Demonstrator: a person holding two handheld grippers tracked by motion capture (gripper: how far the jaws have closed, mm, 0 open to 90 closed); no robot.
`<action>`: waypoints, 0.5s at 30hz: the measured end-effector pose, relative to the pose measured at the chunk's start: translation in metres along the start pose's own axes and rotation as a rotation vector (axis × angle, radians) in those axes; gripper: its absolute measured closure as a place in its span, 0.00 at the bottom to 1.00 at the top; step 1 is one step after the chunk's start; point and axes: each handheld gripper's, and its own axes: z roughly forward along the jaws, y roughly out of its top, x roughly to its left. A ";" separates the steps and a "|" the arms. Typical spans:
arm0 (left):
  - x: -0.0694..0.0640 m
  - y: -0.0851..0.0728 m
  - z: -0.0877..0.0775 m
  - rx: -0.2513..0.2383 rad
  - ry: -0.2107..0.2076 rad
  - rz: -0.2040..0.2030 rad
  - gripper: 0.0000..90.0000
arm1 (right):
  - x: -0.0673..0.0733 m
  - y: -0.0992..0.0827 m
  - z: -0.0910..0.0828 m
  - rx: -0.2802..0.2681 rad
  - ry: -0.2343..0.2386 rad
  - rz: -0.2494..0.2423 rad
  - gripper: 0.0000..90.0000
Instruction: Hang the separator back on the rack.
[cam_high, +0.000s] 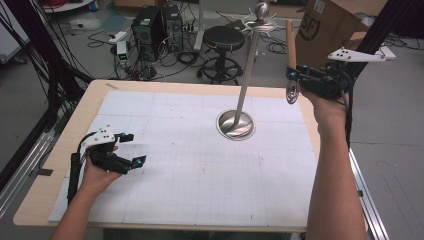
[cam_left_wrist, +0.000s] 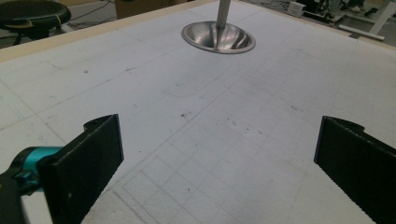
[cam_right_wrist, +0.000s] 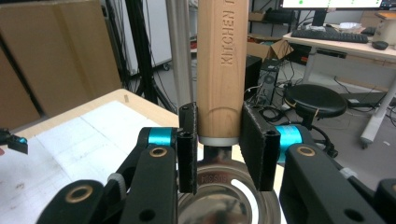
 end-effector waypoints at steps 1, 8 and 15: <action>0.000 0.000 0.001 0.003 -0.003 -0.001 0.02 | -0.002 0.000 0.000 -0.006 0.003 0.011 0.76; 0.000 0.000 0.000 0.004 0.000 0.001 0.02 | -0.008 -0.001 0.003 -0.007 0.024 0.038 0.76; 0.000 0.000 0.000 0.008 0.001 0.004 0.02 | -0.008 -0.003 0.007 -0.014 0.050 0.047 0.76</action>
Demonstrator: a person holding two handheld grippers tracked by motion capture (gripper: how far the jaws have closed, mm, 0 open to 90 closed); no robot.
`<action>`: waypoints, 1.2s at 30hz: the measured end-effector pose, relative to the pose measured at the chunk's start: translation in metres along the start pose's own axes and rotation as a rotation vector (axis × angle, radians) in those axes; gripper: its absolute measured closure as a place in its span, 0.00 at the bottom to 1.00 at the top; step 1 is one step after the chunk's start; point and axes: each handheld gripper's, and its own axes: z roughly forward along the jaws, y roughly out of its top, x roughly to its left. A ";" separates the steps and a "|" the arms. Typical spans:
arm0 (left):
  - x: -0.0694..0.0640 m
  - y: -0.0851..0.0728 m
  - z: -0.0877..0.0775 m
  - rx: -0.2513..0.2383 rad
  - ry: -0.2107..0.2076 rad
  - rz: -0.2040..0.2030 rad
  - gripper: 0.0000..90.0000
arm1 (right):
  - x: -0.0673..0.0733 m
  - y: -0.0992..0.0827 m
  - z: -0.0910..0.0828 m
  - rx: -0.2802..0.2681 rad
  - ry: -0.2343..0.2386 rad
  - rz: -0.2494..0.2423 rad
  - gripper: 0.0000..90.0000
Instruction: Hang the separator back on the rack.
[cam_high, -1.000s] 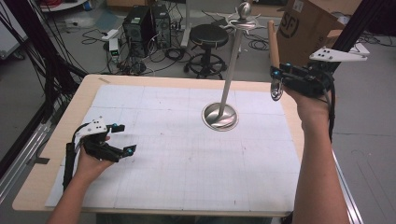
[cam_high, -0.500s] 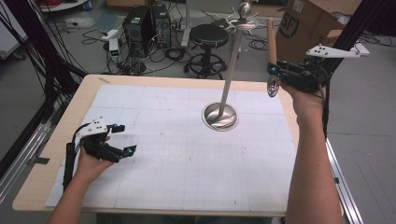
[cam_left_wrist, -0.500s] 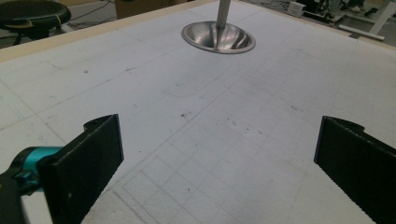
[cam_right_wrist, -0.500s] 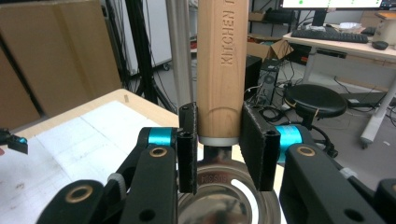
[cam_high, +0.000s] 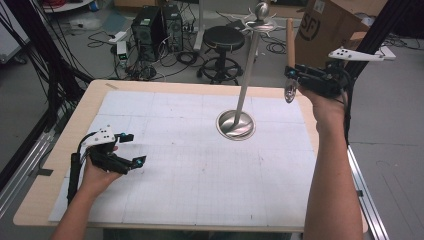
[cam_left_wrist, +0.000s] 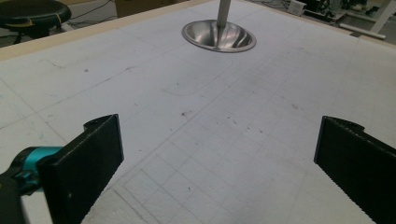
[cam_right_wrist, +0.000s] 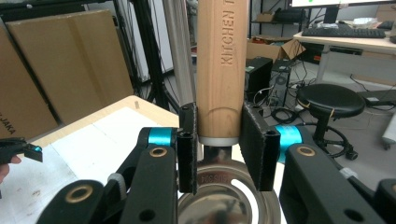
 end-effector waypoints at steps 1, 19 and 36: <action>0.000 0.000 0.000 0.000 0.000 -0.002 0.02 | 0.000 0.000 0.001 0.002 0.003 0.001 0.76; 0.000 0.000 0.000 -0.001 0.000 0.000 0.02 | 0.021 -0.002 0.011 0.069 0.033 -0.092 0.76; -0.001 0.000 0.001 0.006 -0.002 0.002 0.02 | 0.038 -0.001 0.040 0.155 0.009 -0.129 0.73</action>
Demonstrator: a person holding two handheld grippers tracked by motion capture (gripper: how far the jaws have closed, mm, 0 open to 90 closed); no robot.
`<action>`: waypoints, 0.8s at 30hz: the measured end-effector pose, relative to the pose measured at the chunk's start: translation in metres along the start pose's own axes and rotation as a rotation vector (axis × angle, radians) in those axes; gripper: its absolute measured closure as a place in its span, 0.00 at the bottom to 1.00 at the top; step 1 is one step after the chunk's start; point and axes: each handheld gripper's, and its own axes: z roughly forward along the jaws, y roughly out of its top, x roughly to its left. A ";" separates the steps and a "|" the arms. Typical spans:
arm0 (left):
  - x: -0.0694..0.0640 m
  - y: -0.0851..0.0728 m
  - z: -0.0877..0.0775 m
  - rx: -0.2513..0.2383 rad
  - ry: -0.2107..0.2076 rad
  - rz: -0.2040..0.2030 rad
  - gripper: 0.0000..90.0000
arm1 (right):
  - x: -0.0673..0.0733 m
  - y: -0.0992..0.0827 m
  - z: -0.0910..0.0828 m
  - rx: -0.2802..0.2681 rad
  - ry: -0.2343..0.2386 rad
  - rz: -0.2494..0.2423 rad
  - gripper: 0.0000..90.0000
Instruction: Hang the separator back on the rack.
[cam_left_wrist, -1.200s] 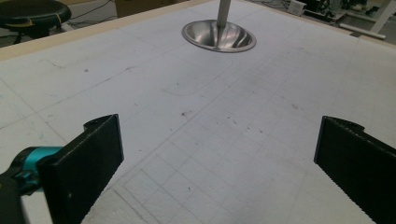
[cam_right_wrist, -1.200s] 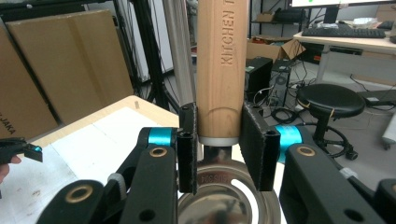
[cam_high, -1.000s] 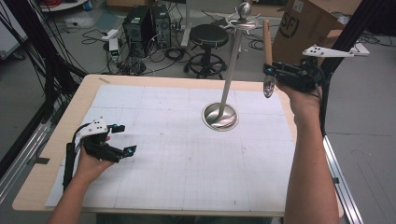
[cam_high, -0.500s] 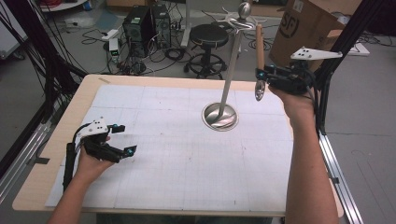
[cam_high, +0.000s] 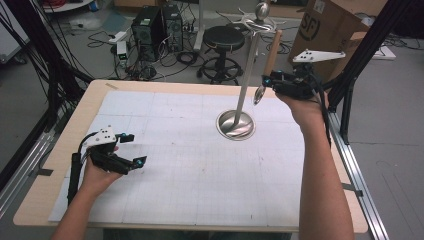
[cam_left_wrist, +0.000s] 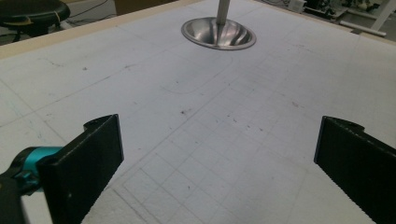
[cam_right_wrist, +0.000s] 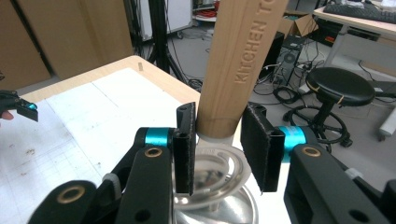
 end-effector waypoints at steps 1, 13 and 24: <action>0.000 0.000 0.000 0.000 0.000 0.000 0.02 | 0.001 0.000 0.001 -0.001 0.002 0.000 0.73; 0.000 0.000 0.001 0.006 -0.003 0.001 0.02 | 0.005 -0.005 -0.002 0.015 -0.019 -0.020 0.51; -0.002 -0.001 0.003 0.017 -0.005 0.006 0.02 | 0.023 -0.018 -0.022 0.026 -0.002 -0.118 0.45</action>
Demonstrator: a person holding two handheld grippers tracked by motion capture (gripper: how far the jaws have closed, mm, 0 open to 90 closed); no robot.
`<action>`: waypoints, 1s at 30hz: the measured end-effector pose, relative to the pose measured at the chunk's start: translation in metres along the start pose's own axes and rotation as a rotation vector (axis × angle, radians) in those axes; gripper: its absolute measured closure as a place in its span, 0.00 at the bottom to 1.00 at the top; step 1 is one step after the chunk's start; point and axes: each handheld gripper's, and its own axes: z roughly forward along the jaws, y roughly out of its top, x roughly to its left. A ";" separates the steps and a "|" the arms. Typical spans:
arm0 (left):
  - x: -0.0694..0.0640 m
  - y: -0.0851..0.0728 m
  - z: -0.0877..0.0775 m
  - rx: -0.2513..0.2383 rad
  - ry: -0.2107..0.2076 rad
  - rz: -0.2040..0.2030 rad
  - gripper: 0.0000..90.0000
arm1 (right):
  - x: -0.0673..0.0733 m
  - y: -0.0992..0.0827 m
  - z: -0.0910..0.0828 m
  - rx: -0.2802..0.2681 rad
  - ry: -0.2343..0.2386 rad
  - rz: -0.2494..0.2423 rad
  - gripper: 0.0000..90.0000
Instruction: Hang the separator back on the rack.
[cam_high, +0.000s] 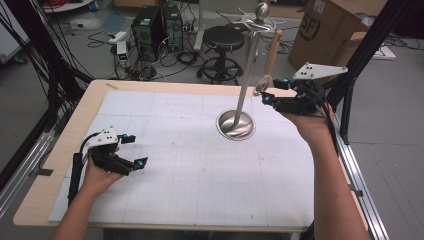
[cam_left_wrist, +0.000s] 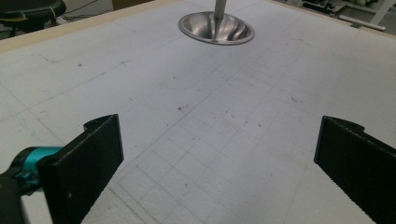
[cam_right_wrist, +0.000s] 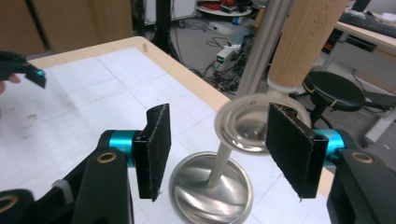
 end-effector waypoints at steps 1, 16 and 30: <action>0.000 0.000 0.000 0.001 -0.005 0.001 0.02 | 0.000 0.000 0.000 0.000 0.000 0.000 0.45; -0.001 -0.001 0.002 0.013 -0.015 0.004 0.02 | 0.014 -0.047 -0.003 0.038 0.042 0.028 0.36; -0.002 -0.003 0.005 0.029 -0.016 0.004 0.02 | 0.023 -0.091 0.007 0.066 0.059 0.075 0.32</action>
